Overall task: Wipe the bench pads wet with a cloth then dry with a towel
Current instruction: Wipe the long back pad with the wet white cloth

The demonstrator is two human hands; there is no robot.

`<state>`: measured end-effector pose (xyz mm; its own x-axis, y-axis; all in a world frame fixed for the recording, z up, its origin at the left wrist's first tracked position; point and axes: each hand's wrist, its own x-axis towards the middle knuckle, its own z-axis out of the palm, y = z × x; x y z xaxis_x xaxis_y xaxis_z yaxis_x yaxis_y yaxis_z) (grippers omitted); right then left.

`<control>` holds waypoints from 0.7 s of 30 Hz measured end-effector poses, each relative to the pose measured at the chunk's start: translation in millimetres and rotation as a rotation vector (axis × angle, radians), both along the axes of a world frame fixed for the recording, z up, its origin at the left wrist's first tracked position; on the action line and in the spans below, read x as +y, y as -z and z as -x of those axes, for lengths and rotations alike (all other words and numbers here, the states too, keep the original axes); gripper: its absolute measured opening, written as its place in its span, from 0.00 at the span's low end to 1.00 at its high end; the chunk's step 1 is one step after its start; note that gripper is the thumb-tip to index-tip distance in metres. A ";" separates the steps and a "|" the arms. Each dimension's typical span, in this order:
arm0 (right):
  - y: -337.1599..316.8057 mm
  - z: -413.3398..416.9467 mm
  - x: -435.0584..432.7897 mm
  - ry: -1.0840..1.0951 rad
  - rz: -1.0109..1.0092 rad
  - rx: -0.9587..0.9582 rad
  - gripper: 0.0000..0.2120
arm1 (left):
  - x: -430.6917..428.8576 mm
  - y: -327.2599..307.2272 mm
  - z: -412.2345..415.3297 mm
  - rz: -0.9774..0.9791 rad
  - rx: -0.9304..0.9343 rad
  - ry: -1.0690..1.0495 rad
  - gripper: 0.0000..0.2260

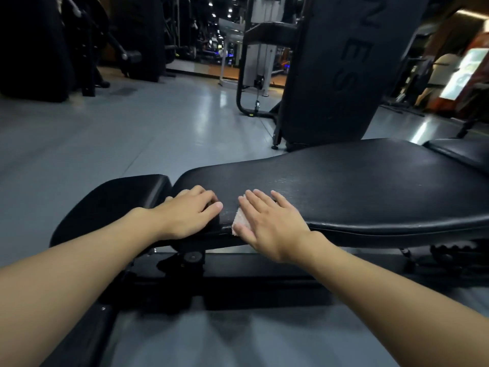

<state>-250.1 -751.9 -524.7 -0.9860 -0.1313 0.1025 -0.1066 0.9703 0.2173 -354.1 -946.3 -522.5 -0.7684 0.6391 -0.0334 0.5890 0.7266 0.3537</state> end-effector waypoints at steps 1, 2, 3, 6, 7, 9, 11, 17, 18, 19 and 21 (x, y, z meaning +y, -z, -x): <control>-4.4 -8.3 15.7 0.023 -0.004 0.001 0.45 | 11.5 -2.7 -3.1 0.016 0.018 0.017 0.19; -9.1 -17.0 31.1 0.050 -0.008 0.003 0.45 | 23.2 -5.3 -6.6 0.028 0.032 0.037 0.19; -13.6 -25.7 46.3 0.079 -0.011 0.003 0.45 | 35.9 -7.5 -9.7 0.035 0.046 0.060 0.19; -25.6 -50.6 86.3 0.162 -0.009 0.001 0.47 | 78.2 -13.7 -22.0 0.031 0.082 0.136 0.20; -29.1 -58.5 97.6 0.185 -0.013 0.002 0.47 | 94.2 -16.2 -27.7 0.020 0.096 0.167 0.21; -34.9 -73.7 120.0 0.226 -0.032 0.009 0.47 | 126.8 -21.9 -41.4 -0.013 0.122 0.230 0.21; -40.6 -89.7 144.8 0.275 -0.038 0.016 0.47 | 159.8 -27.5 -55.7 -0.041 0.131 0.287 0.21; -61.2 -144.0 237.2 0.502 -0.017 0.093 0.37 | 247.3 -40.5 -93.3 -0.074 0.161 0.418 0.22; -64.7 -150.4 253.7 0.548 -0.001 0.108 0.33 | 258.7 -42.7 -99.1 -0.078 0.163 0.438 0.21; -69.1 -154.8 269.3 0.602 0.025 0.110 0.31 | 269.3 -44.7 -104.4 -0.082 0.167 0.455 0.21; -75.9 -159.0 293.0 0.713 0.090 0.108 0.30 | 288.4 -50.2 -114.3 -0.102 0.172 0.485 0.20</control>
